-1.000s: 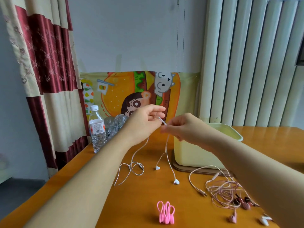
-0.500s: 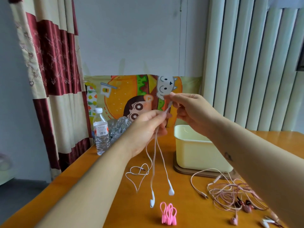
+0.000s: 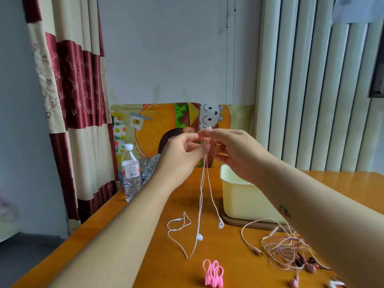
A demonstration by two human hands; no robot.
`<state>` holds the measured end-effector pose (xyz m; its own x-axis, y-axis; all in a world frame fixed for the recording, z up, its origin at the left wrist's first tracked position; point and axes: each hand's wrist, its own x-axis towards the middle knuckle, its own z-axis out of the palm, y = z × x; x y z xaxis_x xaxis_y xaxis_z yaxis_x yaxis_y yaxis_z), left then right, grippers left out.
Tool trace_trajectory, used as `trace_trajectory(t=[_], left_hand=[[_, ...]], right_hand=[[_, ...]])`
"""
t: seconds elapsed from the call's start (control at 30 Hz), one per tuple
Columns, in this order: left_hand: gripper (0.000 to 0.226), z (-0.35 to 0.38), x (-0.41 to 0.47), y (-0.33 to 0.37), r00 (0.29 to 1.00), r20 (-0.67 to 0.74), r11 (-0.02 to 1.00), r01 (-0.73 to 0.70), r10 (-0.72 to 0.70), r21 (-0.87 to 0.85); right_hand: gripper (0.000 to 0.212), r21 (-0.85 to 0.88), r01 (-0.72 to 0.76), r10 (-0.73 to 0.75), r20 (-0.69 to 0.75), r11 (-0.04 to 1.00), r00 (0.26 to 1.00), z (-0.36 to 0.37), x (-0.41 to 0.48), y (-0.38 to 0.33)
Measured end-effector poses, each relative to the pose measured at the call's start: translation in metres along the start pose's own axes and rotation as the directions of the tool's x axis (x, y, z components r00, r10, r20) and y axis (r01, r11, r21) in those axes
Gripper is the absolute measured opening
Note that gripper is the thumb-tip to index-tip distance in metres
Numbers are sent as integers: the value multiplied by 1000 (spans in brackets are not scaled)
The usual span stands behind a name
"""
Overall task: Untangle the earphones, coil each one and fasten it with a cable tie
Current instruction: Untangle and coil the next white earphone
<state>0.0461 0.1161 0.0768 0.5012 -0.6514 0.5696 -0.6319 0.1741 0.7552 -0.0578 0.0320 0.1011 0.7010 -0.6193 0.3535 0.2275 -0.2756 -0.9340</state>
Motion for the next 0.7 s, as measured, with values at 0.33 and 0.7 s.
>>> trace_trajectory(t=[0.33,0.7], left_hand=[[24,2,-11,-1,938,335,854,244,-88,-459],[26,-40,-23,-23,919,341,762,362,-197,-537]], right_hand=[[20,-81,-41,29,-140,996,990,-6,-2,1],[28,-205,-232,153,-340,951,928,-37,0,65]])
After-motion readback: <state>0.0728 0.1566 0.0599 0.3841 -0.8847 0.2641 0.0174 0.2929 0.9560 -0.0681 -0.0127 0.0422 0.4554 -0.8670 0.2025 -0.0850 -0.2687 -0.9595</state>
